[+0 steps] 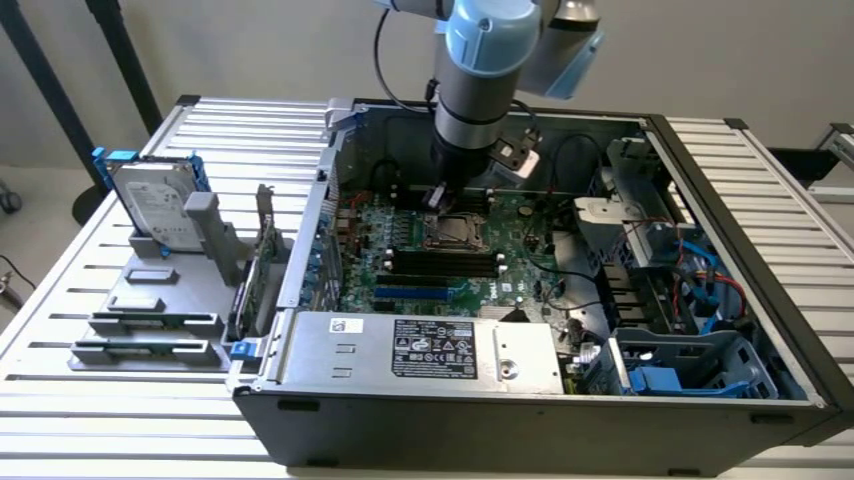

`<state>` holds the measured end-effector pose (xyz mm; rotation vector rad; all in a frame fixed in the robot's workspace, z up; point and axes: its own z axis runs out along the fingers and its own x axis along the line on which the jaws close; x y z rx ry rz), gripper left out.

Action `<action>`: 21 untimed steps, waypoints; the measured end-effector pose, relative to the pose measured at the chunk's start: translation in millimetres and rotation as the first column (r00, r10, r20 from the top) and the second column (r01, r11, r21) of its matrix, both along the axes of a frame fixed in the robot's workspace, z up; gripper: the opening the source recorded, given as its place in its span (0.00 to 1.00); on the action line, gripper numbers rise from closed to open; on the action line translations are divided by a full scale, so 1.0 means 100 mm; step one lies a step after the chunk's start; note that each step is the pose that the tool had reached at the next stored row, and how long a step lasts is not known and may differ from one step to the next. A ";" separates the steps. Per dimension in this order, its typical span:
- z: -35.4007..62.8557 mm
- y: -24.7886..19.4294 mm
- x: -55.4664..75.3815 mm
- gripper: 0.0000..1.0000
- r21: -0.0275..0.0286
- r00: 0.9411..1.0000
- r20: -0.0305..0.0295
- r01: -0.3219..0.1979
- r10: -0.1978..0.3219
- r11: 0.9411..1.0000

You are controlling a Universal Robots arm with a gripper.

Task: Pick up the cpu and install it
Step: 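Install the first cpu locking lever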

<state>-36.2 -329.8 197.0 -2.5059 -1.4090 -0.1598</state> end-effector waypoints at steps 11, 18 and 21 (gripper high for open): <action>-0.010 -0.005 0.10 0.11 0.000 1.000 0.000 -0.016 0.016 1.000; -0.017 -0.010 0.17 0.11 0.000 1.000 0.000 -0.027 0.027 1.000; -0.023 -0.010 0.20 0.11 0.000 1.000 0.000 -0.030 0.030 1.000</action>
